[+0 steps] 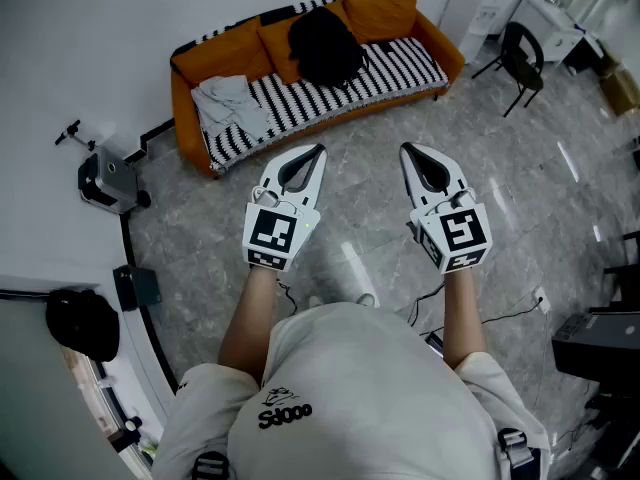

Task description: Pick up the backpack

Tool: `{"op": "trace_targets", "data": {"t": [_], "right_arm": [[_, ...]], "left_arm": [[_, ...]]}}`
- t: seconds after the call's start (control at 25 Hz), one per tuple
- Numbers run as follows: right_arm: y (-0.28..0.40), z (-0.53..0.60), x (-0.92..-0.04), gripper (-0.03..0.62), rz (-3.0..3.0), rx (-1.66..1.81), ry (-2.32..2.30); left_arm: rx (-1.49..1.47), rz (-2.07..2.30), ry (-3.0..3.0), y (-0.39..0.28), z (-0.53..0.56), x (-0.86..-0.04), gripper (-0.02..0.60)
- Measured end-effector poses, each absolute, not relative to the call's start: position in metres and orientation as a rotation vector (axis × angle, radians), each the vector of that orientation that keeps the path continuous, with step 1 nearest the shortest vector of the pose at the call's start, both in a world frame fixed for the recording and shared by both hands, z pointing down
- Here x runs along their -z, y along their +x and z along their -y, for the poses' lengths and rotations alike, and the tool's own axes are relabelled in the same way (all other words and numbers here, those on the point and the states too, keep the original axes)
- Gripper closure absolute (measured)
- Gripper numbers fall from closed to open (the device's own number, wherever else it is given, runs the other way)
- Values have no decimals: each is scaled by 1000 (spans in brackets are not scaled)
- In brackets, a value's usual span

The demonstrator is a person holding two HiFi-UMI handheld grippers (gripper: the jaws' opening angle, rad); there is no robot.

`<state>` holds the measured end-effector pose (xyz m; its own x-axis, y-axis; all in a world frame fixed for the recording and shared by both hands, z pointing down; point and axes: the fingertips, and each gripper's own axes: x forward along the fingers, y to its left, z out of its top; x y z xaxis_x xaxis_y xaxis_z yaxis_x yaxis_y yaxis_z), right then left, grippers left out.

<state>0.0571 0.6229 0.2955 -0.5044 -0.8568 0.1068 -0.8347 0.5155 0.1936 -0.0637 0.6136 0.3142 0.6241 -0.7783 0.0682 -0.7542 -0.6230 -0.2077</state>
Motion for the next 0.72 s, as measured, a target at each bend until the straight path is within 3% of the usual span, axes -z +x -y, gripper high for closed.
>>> {"op": "trace_targets", "data": {"t": [0.72], "right_arm": [[121,-651,-296,560,2667,202,1374]], "left_arm": [[232,-1352,-2696,9,-644,-324,560]]}}
